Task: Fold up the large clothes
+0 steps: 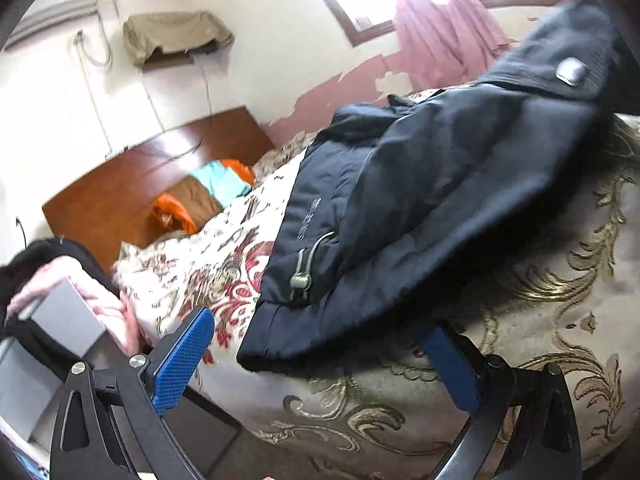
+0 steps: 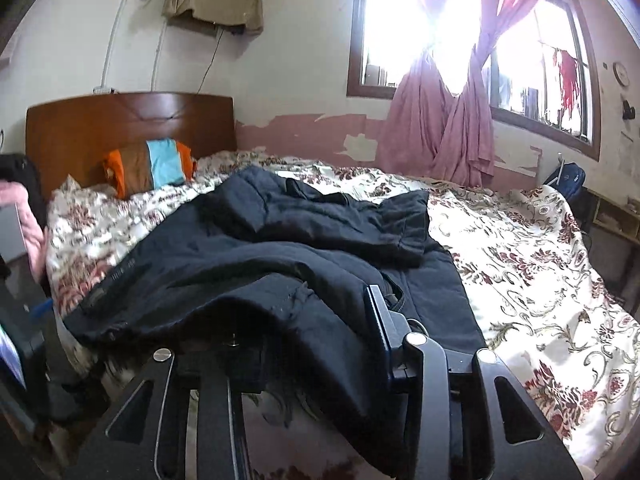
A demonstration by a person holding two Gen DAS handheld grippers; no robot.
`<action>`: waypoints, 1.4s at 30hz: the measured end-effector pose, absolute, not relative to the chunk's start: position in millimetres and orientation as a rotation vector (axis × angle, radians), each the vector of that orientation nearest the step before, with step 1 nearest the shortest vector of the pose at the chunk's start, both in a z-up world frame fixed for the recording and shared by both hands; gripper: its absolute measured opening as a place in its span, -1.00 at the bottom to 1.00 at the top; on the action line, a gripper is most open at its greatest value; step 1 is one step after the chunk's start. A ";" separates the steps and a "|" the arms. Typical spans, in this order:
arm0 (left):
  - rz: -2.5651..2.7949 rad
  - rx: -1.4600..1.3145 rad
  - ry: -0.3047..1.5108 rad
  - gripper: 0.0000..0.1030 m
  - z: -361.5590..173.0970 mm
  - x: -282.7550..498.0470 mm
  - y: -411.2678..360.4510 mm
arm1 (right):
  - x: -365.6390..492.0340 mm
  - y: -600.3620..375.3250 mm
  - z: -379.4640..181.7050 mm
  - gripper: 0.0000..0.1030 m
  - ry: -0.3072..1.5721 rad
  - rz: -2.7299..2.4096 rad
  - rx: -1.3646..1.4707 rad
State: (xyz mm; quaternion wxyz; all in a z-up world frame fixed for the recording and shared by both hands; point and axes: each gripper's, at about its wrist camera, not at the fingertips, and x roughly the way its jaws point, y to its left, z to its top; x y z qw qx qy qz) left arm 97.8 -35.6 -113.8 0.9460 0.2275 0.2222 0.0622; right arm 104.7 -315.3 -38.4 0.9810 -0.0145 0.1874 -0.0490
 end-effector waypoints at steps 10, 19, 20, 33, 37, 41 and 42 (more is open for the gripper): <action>0.093 0.560 0.386 0.49 -119.2 92.6 -50.3 | 102.4 -314.3 -41.1 -0.37 0.366 -0.092 0.000; 0.106 0.508 0.438 -0.14 -117.7 101.1 -40.2 | 98.2 -316.5 -52.0 -0.37 0.395 -0.088 -0.007; 0.102 0.502 0.440 -0.24 -117.1 101.7 -39.6 | 97.1 -316.4 -54.7 -0.37 0.403 -0.090 -0.008; 0.080 0.311 0.346 -0.85 -78.8 93.2 -24.1 | 87.0 -328.7 -77.5 -0.78 0.465 -0.055 0.042; 0.062 0.271 0.301 -0.87 -58.8 77.6 -24.8 | 75.6 -336.7 -71.4 -0.81 0.438 -0.039 0.059; 0.051 0.237 0.299 -0.88 -40.9 58.5 -23.9 | 51.0 -338.9 -57.2 -0.83 0.369 -0.004 0.048; 0.046 0.223 0.292 -0.88 -35.2 51.9 -22.2 | 43.6 -339.2 -52.7 -0.83 0.351 0.004 0.038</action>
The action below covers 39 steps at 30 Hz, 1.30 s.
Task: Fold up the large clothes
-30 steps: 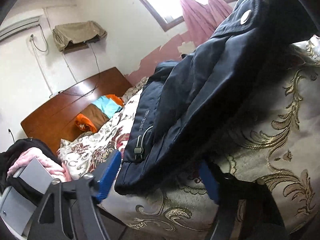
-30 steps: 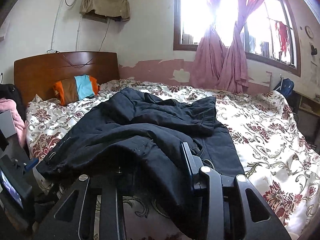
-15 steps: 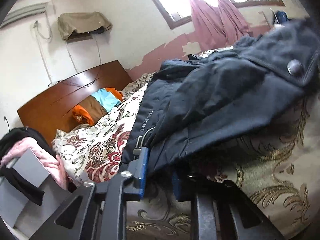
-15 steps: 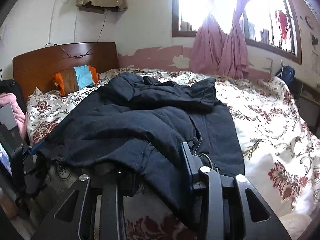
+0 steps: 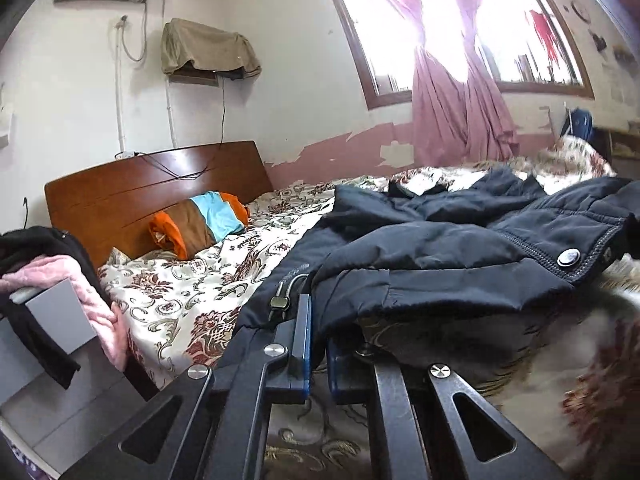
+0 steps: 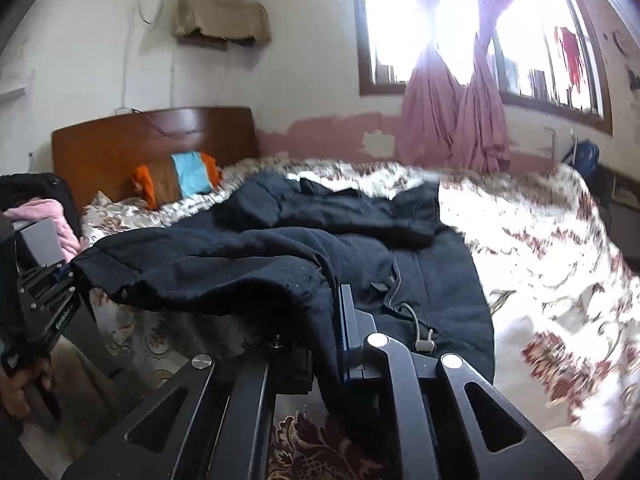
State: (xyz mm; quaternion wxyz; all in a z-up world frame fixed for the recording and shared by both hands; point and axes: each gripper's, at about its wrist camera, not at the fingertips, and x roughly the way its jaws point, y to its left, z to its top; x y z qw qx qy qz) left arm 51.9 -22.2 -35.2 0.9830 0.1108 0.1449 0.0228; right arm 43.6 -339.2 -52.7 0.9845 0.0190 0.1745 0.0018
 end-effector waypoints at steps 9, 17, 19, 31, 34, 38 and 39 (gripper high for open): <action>0.038 0.200 0.206 -0.88 14.3 -8.9 -12.3 | -16.7 -337.3 -14.8 -0.85 0.261 0.074 -0.011; 0.038 0.207 0.141 -0.89 48.6 -50.7 -7.9 | -54.9 -334.4 21.3 -0.85 0.154 0.088 -0.008; 0.044 0.214 0.113 -0.89 58.3 -56.2 -7.8 | -61.5 -331.6 27.2 -0.85 0.126 0.086 -0.017; -0.011 0.224 0.044 -0.89 89.9 -2.8 -26.2 | -15.9 -341.5 49.0 -0.86 0.101 0.045 -0.057; -0.055 0.197 0.079 -0.89 100.3 28.0 -30.5 | 9.9 -350.1 56.9 -0.86 0.112 0.042 -0.056; -0.095 0.164 0.140 -0.89 117.2 82.5 -38.7 | 58.7 -363.4 70.1 -0.86 0.134 0.044 -0.051; -0.097 0.169 0.152 -0.88 121.7 99.1 -42.9 | 74.1 -366.3 73.3 -0.86 0.144 0.037 -0.063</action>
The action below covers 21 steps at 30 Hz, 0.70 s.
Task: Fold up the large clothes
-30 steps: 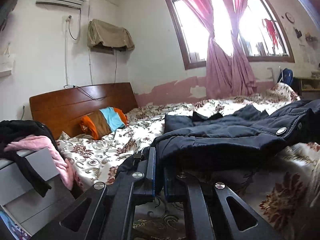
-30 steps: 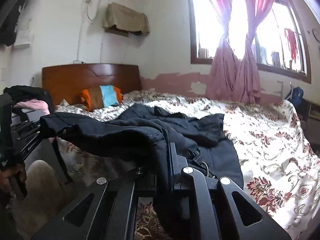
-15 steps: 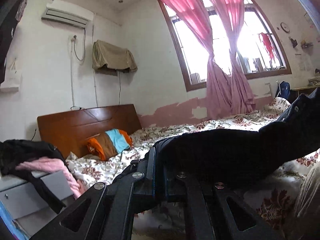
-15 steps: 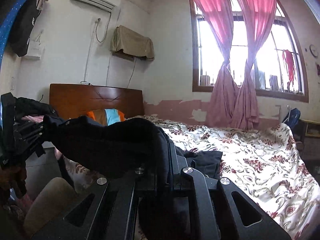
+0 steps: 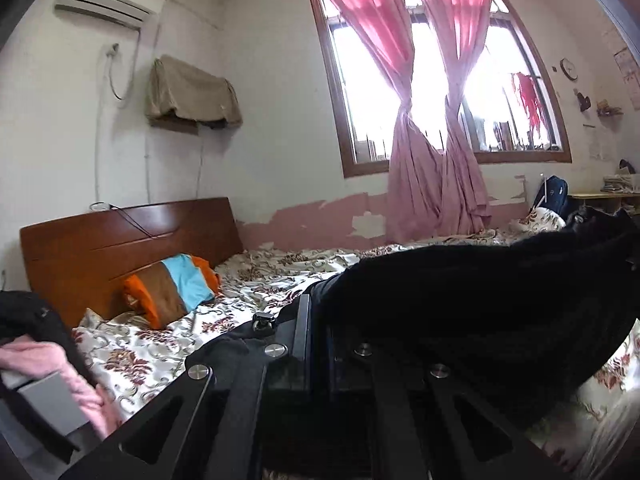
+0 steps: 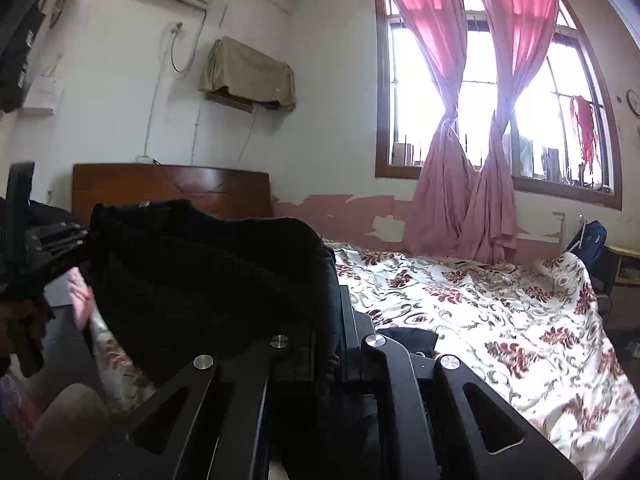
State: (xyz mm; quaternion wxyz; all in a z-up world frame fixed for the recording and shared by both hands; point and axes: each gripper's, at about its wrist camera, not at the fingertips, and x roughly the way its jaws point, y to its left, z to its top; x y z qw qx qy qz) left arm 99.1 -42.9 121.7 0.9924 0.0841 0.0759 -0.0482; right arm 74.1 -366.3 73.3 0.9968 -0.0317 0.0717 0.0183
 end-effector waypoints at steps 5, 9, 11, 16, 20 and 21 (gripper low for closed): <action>-0.084 0.204 0.182 -0.88 128.6 163.3 -62.0 | 141.3 -384.1 87.5 -0.86 0.210 0.042 -0.045; -0.067 0.173 0.235 -0.89 130.2 220.6 -76.0 | 195.9 -391.0 89.8 -0.86 0.259 0.011 -0.045; -0.059 0.157 0.267 -0.89 125.5 249.0 -82.2 | 219.9 -389.8 86.3 -0.86 0.278 -0.015 -0.071; -0.030 0.169 0.341 -0.89 105.6 306.7 -94.5 | 278.3 -386.5 75.0 -0.86 0.337 -0.061 -0.115; -0.025 0.154 0.399 -0.89 82.9 346.9 -100.1 | 317.3 -385.9 58.5 -0.86 0.378 -0.090 -0.086; -0.025 0.151 0.415 -0.89 75.9 356.4 -101.2 | 328.0 -385.1 52.4 -0.86 0.392 -0.100 -0.082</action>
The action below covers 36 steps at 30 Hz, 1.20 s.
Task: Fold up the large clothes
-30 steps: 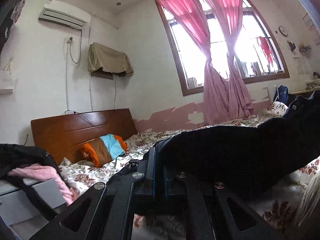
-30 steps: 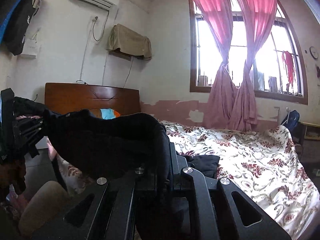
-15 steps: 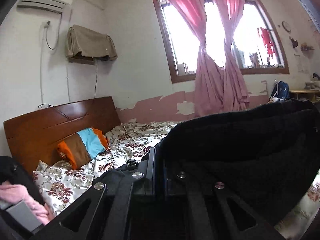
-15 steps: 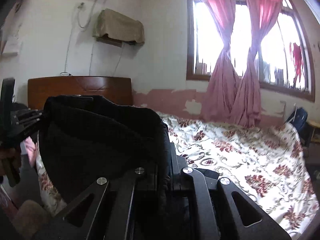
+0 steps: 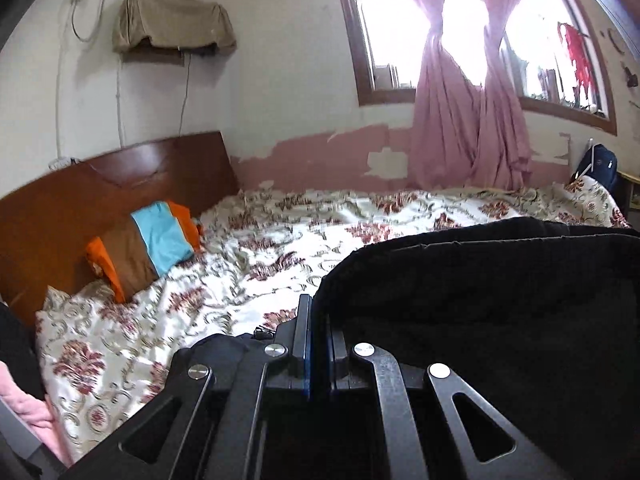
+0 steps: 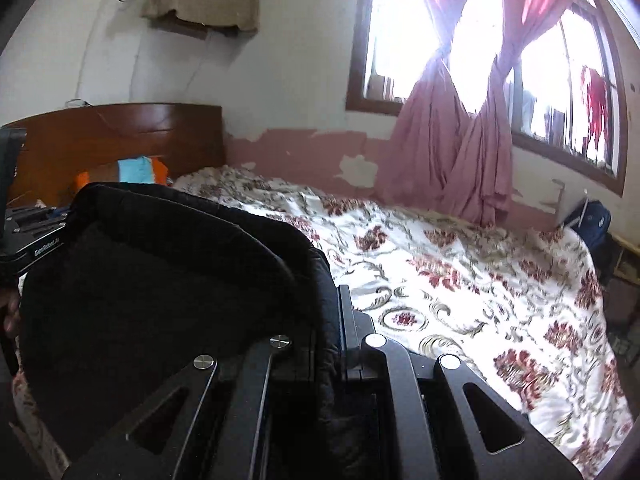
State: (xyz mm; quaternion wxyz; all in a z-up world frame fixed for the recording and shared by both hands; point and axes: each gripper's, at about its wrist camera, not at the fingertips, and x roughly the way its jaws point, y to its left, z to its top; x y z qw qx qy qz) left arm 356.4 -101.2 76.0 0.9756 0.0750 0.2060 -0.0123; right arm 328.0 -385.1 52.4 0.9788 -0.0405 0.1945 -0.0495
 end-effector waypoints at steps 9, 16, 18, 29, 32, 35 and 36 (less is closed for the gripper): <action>-0.106 0.016 0.519 -0.82 35.8 391.1 -81.5 | 366.2 -387.7 10.6 -0.85 0.466 -0.119 -0.041; -0.158 -0.027 0.495 -0.24 35.3 381.2 -77.4 | 364.5 -395.2 2.3 -0.71 0.474 -0.110 -0.023; -0.166 -0.070 0.447 0.74 42.1 372.7 -72.8 | 359.4 -397.5 3.0 -0.42 0.461 -0.113 -0.014; -0.223 -0.052 0.429 0.85 43.8 299.1 -68.0 | 271.0 -397.2 13.2 0.71 0.361 0.000 0.013; -0.271 0.011 0.443 0.88 28.9 269.9 -70.0 | 247.9 -390.3 -2.9 0.72 0.407 0.066 -0.002; -0.333 0.021 0.488 0.88 8.7 245.8 -69.9 | 228.8 -382.2 -24.6 0.72 0.473 0.120 -0.008; -0.354 0.019 0.503 0.88 1.9 239.0 -69.7 | 224.2 -380.3 -31.6 0.72 0.494 0.132 -0.007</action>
